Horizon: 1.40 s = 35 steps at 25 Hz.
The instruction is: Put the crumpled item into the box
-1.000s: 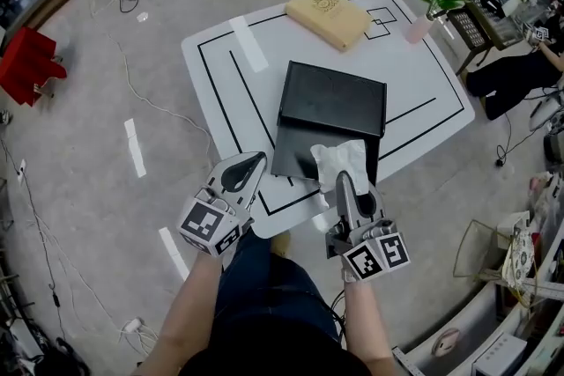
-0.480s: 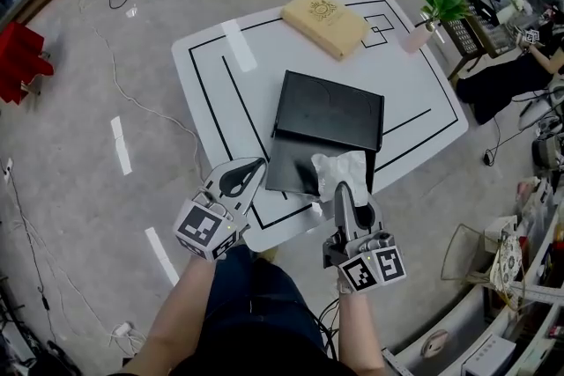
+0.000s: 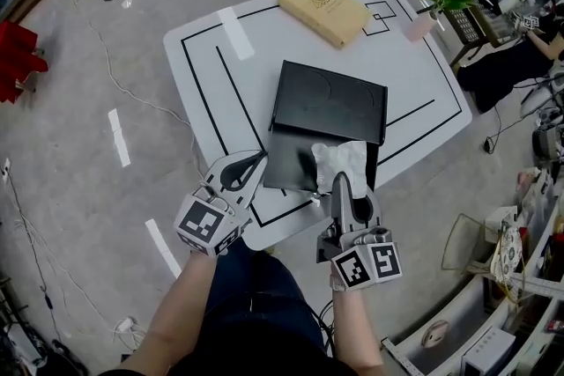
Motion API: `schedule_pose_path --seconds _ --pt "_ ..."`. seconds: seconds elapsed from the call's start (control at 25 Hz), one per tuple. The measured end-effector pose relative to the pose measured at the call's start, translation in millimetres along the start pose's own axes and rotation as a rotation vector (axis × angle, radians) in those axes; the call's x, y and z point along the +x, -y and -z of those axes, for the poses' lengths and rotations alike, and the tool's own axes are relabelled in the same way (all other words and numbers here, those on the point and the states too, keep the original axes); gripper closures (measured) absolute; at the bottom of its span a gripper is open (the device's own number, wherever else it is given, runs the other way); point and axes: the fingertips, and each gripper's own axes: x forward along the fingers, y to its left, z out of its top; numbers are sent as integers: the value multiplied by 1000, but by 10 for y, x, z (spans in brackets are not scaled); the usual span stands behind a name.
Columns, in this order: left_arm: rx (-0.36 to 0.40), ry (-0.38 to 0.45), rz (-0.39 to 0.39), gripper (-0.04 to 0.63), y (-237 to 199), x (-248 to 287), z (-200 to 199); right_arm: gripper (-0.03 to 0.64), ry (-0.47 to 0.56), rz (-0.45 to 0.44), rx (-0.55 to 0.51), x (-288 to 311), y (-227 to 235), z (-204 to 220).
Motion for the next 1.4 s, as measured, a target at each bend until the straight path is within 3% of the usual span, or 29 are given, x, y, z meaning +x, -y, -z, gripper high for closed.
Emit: schedule_pose_path --seconds 0.56,1.0,1.4 --pt "-7 11 -30 594 -17 30 11 565 -86 115 -22 160 39 210" --pt "-12 4 -64 594 -83 -30 54 565 -193 135 -59 215 76 348" --pt "-16 4 -70 594 -90 -58 66 561 -319 94 -188 290 9 481"
